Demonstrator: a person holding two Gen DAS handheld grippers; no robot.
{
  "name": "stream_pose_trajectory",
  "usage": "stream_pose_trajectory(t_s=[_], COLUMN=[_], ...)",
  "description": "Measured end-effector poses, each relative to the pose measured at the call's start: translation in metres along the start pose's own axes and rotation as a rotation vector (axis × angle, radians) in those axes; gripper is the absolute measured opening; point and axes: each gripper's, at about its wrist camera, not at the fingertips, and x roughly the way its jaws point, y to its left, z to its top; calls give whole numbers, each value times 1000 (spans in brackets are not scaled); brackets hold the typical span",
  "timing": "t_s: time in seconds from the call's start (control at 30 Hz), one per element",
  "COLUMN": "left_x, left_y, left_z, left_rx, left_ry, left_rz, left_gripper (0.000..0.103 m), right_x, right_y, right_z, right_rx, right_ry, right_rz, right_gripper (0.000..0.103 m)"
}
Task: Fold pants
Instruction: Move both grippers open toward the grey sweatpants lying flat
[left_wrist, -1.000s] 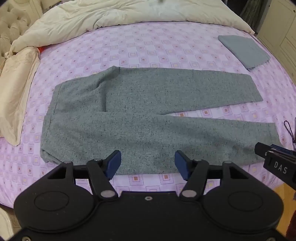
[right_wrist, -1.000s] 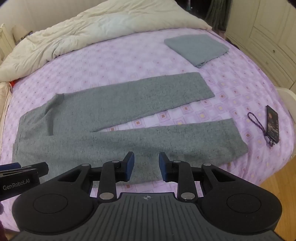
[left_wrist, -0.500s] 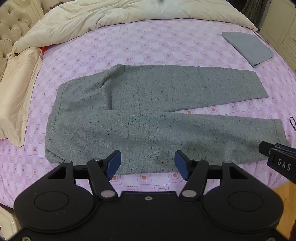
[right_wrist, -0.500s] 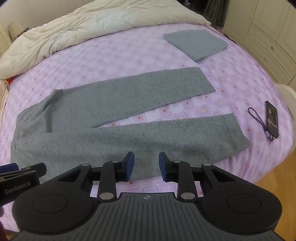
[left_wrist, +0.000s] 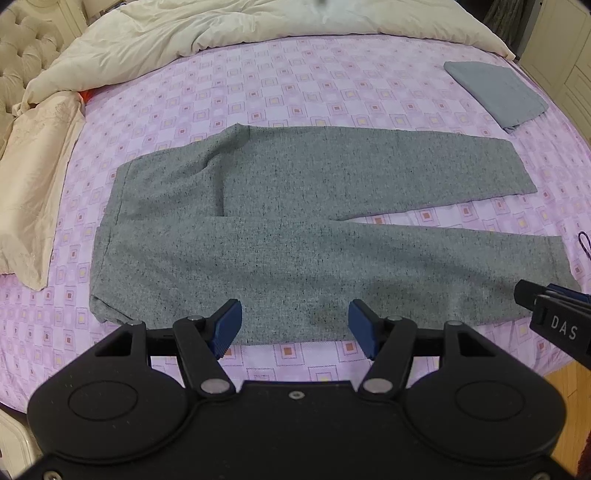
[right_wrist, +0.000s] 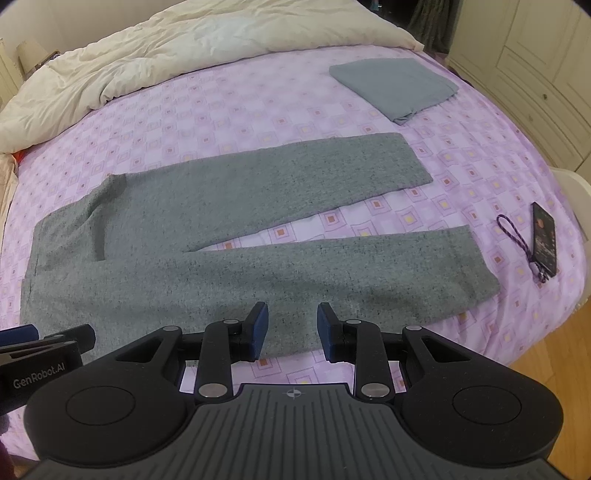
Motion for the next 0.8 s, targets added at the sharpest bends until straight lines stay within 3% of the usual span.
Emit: stream_pose_trajectory(t_s=[0.8], left_x=[11], left_y=[14], left_z=[-1], left_rx=[-21], left_ry=[72], left_rz=[-32], left_gripper=[66], right_x=[2], right_y=[21], right_z=[-1], right_rx=[-54], right_ry=[16], right_rz=[-4], right_gripper=[29])
